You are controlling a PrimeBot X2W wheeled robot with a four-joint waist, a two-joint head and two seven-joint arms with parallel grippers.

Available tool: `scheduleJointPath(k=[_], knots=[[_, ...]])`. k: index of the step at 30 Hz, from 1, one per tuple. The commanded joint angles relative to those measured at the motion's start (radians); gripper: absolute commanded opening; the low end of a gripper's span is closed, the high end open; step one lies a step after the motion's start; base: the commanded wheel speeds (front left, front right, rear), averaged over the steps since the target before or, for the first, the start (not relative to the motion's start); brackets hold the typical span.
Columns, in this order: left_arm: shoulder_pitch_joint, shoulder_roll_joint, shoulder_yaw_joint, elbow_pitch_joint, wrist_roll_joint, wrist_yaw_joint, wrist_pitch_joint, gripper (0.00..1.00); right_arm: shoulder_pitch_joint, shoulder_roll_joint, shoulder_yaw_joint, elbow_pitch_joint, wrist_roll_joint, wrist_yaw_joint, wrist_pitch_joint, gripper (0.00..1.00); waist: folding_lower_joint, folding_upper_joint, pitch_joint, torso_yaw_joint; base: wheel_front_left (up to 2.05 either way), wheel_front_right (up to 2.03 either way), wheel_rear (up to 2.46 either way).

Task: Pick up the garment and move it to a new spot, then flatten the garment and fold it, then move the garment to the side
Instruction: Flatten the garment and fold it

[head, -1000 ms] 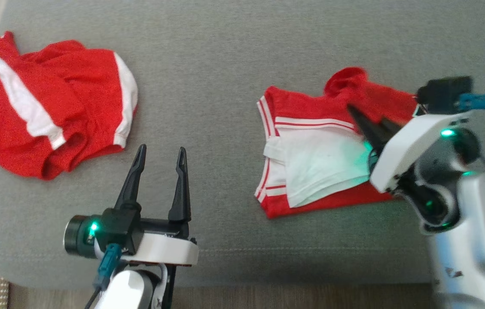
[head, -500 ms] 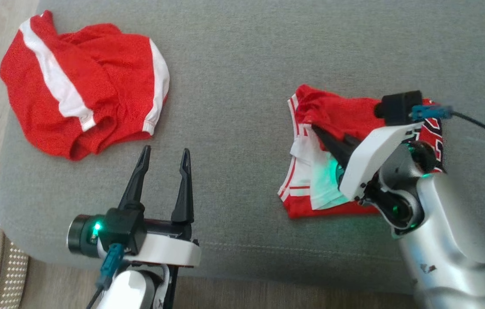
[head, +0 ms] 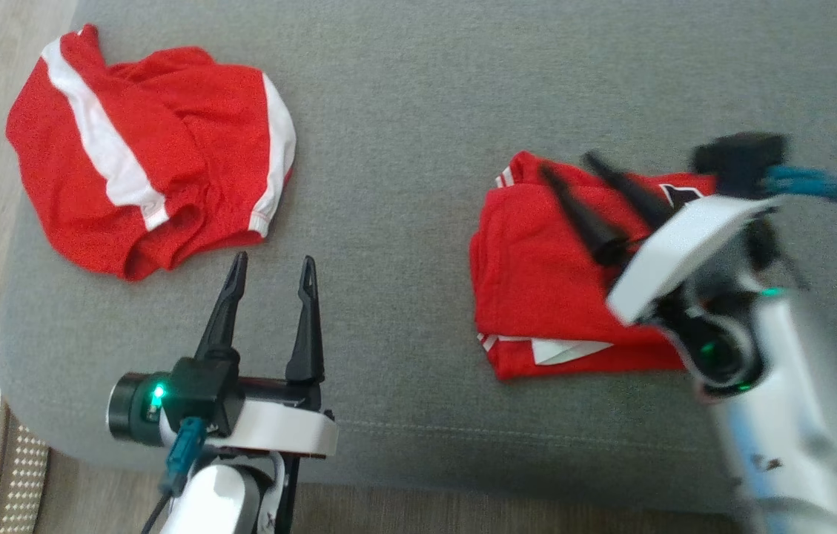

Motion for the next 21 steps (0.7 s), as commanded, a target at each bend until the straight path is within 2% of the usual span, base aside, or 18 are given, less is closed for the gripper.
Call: scheduleJointPath(k=[1, 5, 10, 16, 21], knots=[[-0.011, -0.003, 0.037, -0.036, 0.013, 0.001, -0.008, 1.00, 0.001, 0.011, -0.035, -0.067, -0.037, 0.000, -0.017, 1.00, 0.0000, 0.0000, -0.011, -0.012, 0.00, 0.00, 0.00], [-0.008, -0.004, 0.040, -0.042, 0.015, -0.001, -0.008, 1.00, 0.023, 0.011, -0.143, -0.118, -0.137, 0.000, -0.004, 1.00, 0.0000, 0.0000, -0.016, -0.018, 0.00, 0.00, 0.00], [-0.006, -0.006, 0.046, -0.050, 0.016, -0.002, -0.008, 1.00, 0.081, 0.007, -0.200, -0.165, -0.257, 0.000, -0.020, 1.00, 0.0000, 0.0000, -0.019, -0.013, 0.00, 0.00, 0.00], [0.023, -0.009, 0.060, -0.061, 0.014, 0.006, -0.008, 1.00, 0.179, 0.004, -0.206, -0.187, -0.321, 0.000, -0.206, 1.00, 0.0000, 0.0000, -0.049, -0.018, 0.00, 0.00, 0.00], [0.064, -0.008, 0.054, -0.064, 0.018, -0.004, -0.008, 1.00, 0.259, 0.003, -0.194, -0.143, -0.362, 0.000, -0.406, 1.00, 0.0000, 0.0000, -0.093, -0.028, 0.00, 0.00, 0.00]])
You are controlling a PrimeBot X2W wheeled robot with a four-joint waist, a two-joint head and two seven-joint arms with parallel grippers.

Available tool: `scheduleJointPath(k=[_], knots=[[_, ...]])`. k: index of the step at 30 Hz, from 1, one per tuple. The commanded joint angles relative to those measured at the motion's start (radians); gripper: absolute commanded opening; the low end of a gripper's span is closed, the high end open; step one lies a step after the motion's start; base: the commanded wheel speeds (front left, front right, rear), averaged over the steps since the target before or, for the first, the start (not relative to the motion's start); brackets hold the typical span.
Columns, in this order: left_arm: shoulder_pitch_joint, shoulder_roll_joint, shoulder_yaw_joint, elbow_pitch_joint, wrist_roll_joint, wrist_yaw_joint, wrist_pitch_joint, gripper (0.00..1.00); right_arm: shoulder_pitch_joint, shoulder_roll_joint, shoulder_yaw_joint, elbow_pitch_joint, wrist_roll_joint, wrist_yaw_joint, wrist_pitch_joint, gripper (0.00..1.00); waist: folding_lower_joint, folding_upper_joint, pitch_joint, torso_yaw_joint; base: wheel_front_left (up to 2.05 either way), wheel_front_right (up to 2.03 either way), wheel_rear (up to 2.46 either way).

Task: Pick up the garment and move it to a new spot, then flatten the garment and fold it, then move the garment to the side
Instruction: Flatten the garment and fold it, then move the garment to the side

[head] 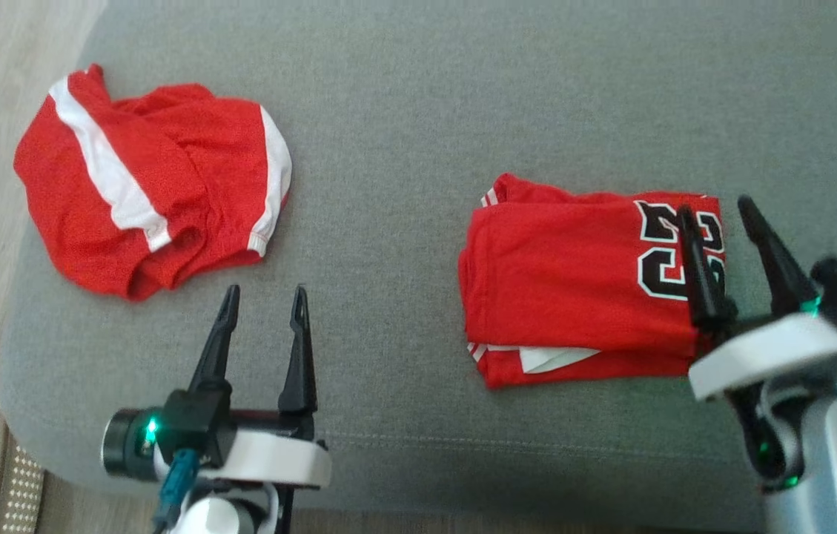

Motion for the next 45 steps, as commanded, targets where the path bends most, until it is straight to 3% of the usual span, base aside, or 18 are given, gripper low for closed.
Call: scheduleJointPath(k=[1, 5, 10, 16, 27, 45], knots=[[-0.001, 0.002, 0.030, -0.038, 0.009, -0.005, -0.008, 1.00, 0.018, 0.003, 0.030, -0.010, -0.041, 0.000, -0.075, 1.00, 0.0000, -0.0001, -0.027, -0.009, 0.00, 0.00, 0.00], [0.027, 0.003, 0.042, -0.048, -0.002, -0.012, -0.008, 1.00, 0.061, -0.003, 0.066, 0.047, -0.096, 0.000, -0.218, 1.00, 0.0000, -0.0001, -0.057, -0.021, 0.00, 0.00, 0.00], [0.055, 0.000, 0.069, -0.067, -0.013, -0.023, -0.008, 1.00, 0.099, -0.001, 0.073, 0.101, -0.144, 0.000, -0.281, 1.00, 0.0000, -0.0001, -0.091, -0.033, 0.00, 0.00, 0.00], [0.090, 0.000, 0.086, -0.078, 0.004, -0.046, -0.008, 1.00, 0.137, 0.009, 0.022, 0.064, -0.168, 0.000, -0.286, 1.00, 0.0000, -0.0001, -0.120, -0.043, 0.00, 0.00, 0.00], [0.155, 0.006, 0.130, -0.072, 0.061, -0.076, -0.008, 1.00, 0.234, 0.011, 0.031, 0.059, -0.140, 0.000, -0.286, 1.00, 0.0000, -0.0001, -0.163, -0.063, 0.00, 0.00, 0.00], [0.162, 0.006, 0.123, -0.050, 0.111, -0.079, -0.008, 1.00, 0.244, 0.011, 0.021, 0.049, -0.133, 0.000, -0.286, 1.00, 0.0000, -0.0001, -0.165, -0.061, 0.00, 0.00, 0.00]])
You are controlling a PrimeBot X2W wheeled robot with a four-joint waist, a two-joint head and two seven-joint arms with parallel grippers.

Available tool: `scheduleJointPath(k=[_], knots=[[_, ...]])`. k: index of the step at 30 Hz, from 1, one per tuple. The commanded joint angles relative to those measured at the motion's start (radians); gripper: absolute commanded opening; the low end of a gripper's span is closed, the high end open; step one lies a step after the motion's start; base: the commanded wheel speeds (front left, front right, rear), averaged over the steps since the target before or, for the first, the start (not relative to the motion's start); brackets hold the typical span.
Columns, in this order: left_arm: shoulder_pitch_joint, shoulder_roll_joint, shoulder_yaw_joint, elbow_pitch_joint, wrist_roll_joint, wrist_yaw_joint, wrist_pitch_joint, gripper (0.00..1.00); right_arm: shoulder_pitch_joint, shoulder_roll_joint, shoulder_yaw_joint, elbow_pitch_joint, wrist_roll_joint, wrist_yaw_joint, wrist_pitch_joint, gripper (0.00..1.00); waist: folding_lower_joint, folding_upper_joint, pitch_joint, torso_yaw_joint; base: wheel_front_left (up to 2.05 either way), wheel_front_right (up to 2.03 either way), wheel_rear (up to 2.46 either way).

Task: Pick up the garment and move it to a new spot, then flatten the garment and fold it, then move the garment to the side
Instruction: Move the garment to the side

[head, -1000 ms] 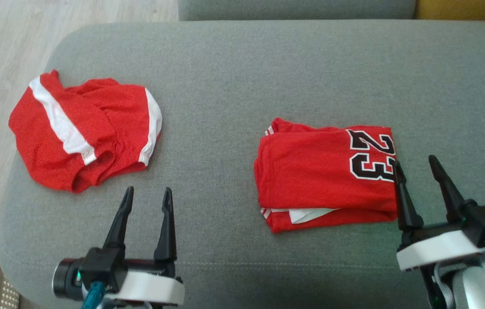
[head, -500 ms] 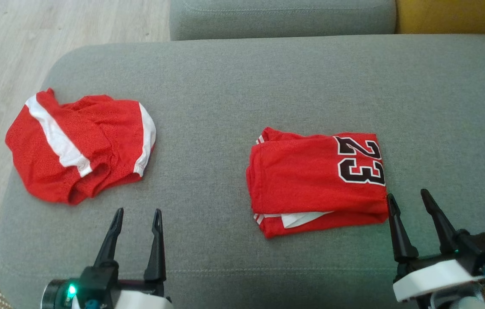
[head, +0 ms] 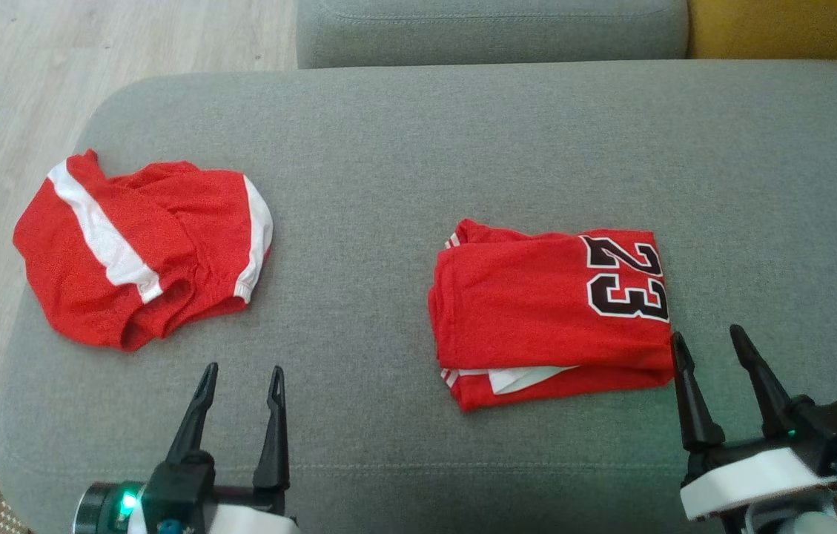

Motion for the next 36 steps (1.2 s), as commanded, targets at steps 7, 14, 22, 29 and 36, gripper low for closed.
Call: scheduleJointPath(k=[7, 14, 22, 29, 36], knots=[[-0.053, 0.028, -0.021, -0.028, 0.059, 0.013, -0.008, 1.00, -0.057, -0.008, 0.014, 0.047, 0.014, 0.000, -0.009, 1.00, 0.0000, 0.0000, 0.026, 0.005, 0.00, 0.00, 0.00], [-0.084, 0.036, -0.068, -0.029, 0.066, 0.035, -0.008, 1.00, -0.238, -0.008, 0.004, 0.298, 0.087, 0.000, 0.016, 1.00, 0.0000, 0.0000, 0.064, 0.012, 0.00, 0.00, 0.00], [-0.143, 0.046, -0.130, -0.047, 0.070, 0.063, -0.008, 1.00, -0.474, -0.038, -0.084, 0.515, 0.109, 0.000, 0.200, 1.00, 0.0000, 0.0000, 0.123, 0.039, 0.00, 0.00, 0.00], [-0.182, 0.062, -0.165, -0.059, 0.055, 0.090, -0.008, 1.00, -0.554, -0.055, -0.121, 0.618, 0.104, 0.000, 0.329, 1.00, 0.0000, 0.0000, 0.173, 0.066, 0.00, 0.00, 0.00], [-0.202, 0.076, -0.181, -0.062, 0.042, 0.110, -0.008, 1.00, -0.553, -0.050, -0.078, 0.605, 0.140, 0.000, 0.350, 0.98, 0.0000, 0.0000, 0.197, 0.065, 0.00, 0.00, 0.00]])
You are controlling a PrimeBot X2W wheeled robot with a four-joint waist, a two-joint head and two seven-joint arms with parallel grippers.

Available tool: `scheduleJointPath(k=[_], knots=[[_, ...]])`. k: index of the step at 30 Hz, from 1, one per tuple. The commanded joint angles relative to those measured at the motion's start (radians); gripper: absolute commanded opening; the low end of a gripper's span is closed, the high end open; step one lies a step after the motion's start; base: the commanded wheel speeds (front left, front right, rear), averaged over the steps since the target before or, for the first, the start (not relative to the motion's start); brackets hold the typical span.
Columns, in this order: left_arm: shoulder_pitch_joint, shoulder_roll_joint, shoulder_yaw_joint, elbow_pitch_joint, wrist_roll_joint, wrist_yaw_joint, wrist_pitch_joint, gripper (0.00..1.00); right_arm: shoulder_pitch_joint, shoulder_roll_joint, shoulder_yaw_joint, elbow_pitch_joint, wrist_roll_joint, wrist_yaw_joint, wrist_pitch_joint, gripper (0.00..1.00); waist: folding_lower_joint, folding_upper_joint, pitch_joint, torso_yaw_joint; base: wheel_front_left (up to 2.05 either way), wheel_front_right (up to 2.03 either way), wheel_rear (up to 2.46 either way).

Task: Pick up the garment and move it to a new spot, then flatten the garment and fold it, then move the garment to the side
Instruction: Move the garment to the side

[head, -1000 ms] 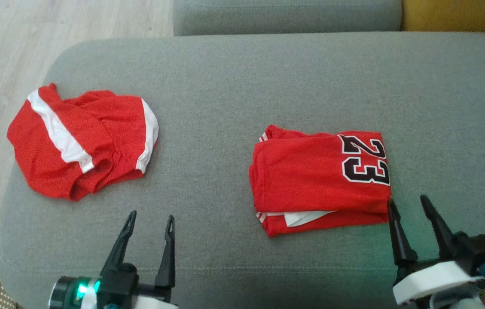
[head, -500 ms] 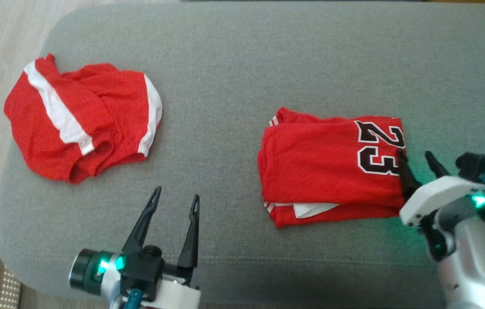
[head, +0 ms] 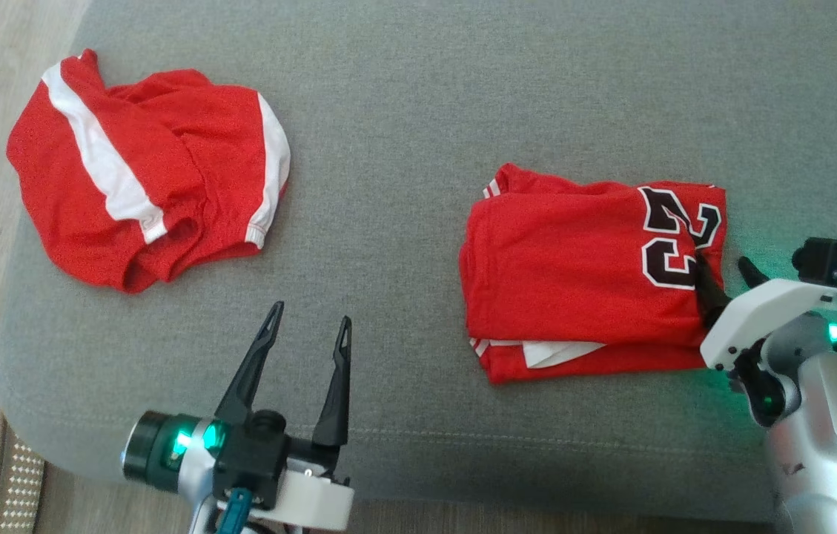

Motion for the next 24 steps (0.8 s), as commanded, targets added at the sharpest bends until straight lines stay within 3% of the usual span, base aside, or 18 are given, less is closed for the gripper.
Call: scheduleJointPath(k=[1, 2, 5, 6, 14, 24], knots=[[-0.049, 0.012, 0.020, -0.034, -0.012, 0.013, -0.008, 1.00, -0.016, 0.007, 0.046, -0.021, 0.008, 0.000, 0.014, 0.98, 0.0000, 0.0000, 0.004, -0.001, 0.00, 0.00, 0.00], [-0.052, 0.013, 0.017, -0.034, -0.013, 0.014, -0.008, 1.00, -0.015, 0.006, 0.057, -0.026, 0.013, 0.000, 0.020, 0.93, 0.0000, 0.0000, 0.006, -0.002, 0.00, 0.00, 0.00], [-0.060, 0.016, 0.011, -0.035, -0.017, 0.021, -0.008, 1.00, -0.012, -0.003, 0.083, -0.041, 0.032, 0.000, 0.043, 0.17, 0.0000, 0.0000, 0.013, -0.003, 0.00, 0.00, 0.00], [-0.063, 0.017, 0.008, -0.035, -0.018, 0.023, -0.008, 1.00, -0.011, -0.009, 0.089, -0.047, 0.034, 0.000, 0.045, 0.00, 0.0000, 0.0000, 0.015, -0.003, 0.00, 0.00, 0.00], [-0.082, 0.025, -0.004, -0.051, -0.029, 0.032, -0.008, 1.00, -0.073, -0.092, 0.029, -0.108, -0.024, 0.000, -0.002, 0.00, 0.0000, 0.0000, 0.054, -0.024, 0.00, 0.00, 0.00], [-0.149, 0.036, -0.014, -0.091, -0.026, 0.026, -0.008, 1.00, -0.215, -0.234, -0.084, -0.190, -0.102, 0.000, 0.036, 0.00, 0.0000, 0.0000, 0.175, -0.089, 0.00, 0.00, 0.00]])
